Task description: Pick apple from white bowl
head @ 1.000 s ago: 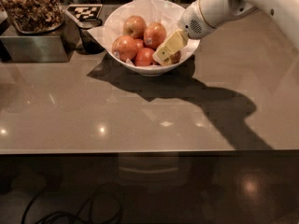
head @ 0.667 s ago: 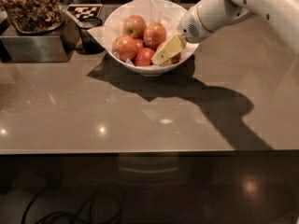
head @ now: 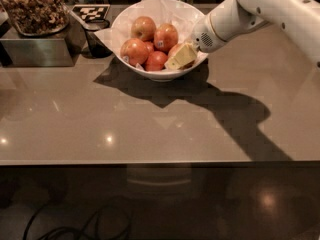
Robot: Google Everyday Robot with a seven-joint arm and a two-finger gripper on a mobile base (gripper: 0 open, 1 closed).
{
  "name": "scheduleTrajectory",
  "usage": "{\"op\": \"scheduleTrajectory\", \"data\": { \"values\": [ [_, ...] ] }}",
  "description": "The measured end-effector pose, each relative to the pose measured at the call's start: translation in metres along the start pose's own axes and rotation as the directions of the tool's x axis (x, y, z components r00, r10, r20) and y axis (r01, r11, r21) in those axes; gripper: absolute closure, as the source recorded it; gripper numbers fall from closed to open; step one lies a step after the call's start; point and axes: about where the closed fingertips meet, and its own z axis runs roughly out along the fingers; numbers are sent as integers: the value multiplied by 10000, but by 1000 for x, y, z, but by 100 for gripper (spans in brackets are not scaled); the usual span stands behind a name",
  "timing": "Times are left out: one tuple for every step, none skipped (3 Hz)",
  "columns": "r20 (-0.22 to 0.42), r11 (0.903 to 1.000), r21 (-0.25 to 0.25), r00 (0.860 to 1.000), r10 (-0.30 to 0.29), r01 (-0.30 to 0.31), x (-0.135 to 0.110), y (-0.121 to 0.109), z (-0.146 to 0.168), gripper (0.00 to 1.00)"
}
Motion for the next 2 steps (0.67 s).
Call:
{"op": "scheduleTrajectory", "data": {
  "values": [
    [-169,9999,-9,9997,153,-153,12,3,4,69],
    [-222,9999,-67,9997,135,-137,18,6,4,92]
  ]
}}
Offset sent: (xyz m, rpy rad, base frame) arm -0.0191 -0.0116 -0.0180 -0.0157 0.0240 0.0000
